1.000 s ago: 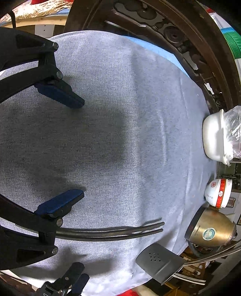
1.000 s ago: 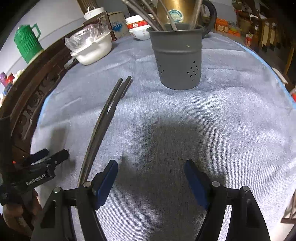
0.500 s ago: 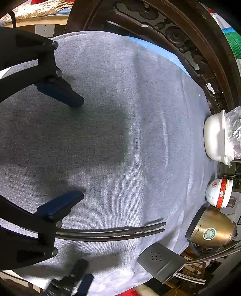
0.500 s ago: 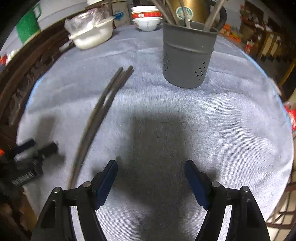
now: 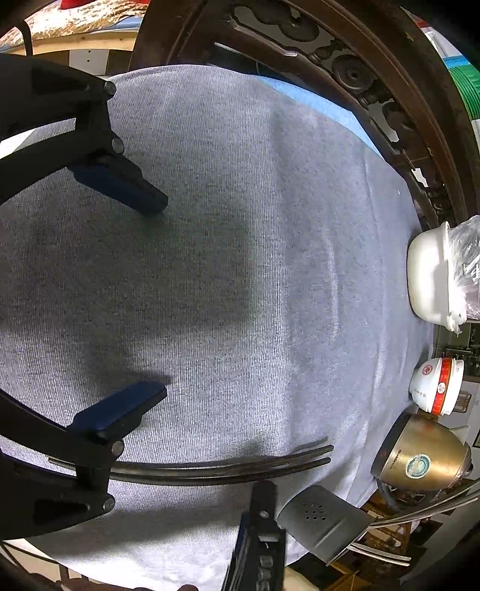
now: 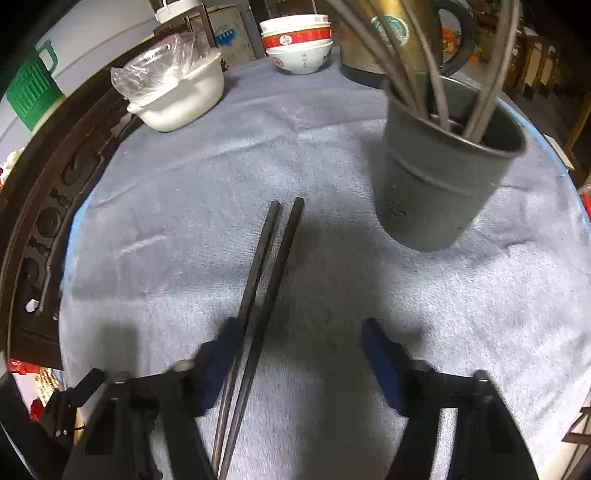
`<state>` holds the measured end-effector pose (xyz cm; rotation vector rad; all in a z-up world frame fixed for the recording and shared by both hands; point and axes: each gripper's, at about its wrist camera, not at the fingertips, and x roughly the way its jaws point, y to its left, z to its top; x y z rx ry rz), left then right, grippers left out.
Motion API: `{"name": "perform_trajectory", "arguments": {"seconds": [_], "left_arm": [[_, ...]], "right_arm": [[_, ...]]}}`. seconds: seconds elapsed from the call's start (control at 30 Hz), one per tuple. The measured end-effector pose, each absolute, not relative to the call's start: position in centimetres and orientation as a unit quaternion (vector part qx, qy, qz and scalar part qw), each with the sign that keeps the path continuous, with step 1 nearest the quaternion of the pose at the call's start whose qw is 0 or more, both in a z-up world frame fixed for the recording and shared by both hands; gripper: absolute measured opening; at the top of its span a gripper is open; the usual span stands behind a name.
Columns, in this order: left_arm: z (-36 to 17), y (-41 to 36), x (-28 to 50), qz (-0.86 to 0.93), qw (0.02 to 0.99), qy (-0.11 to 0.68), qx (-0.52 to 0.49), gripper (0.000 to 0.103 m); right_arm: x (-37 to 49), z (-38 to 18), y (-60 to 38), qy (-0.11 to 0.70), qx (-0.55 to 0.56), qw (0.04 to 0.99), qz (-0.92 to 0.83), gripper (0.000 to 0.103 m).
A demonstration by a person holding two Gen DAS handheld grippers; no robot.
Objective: Organize utensils
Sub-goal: 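Grasp a dark chopstick with the right gripper while the left gripper grasps another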
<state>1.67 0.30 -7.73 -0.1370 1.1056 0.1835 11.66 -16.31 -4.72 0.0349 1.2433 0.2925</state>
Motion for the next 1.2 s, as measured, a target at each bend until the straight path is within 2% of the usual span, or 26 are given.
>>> {"name": "perform_trajectory", "arguments": {"seconds": [0.13,0.2,0.4,0.57,0.7,0.77,1.03,1.2], "left_arm": [[-7.7,0.3,1.7,0.087,0.843,0.526,-0.065,0.093],[-7.8,0.3,1.8,0.087,0.842,0.528,-0.065,0.093],[-7.9,0.1,2.2,0.092,0.841,0.529,-0.065,0.094],[-7.9,0.2,2.2,0.090,0.840,0.531,-0.065,0.094],[-7.9,0.3,2.2,0.091,0.839,0.532,-0.066,0.094],[-7.9,0.3,2.5,0.090,0.836,0.536,-0.070,0.094],[-5.6,-1.3,5.2,0.045,0.836,0.538,-0.097,0.094],[-4.0,-5.1,9.0,0.014,0.839,0.541,-0.056,0.094]], "right_arm": [[11.8,-5.1,-16.1,0.579,0.015,0.803,0.139,0.039],[11.9,-5.4,-16.6,0.585,0.010,0.799,0.139,0.035],[11.9,-4.3,-17.1,0.569,0.058,0.805,0.156,0.035],[12.2,-5.8,-15.7,0.588,0.040,0.792,0.159,0.037],[12.0,-5.8,-14.6,0.581,-0.014,0.799,0.156,0.030],[12.1,-5.9,-14.8,0.585,-0.014,0.795,0.159,0.016],[11.6,-5.4,-18.1,0.593,-0.078,0.783,0.172,0.013],[11.7,-5.6,-20.0,0.601,-0.080,0.774,0.183,0.013]]}}
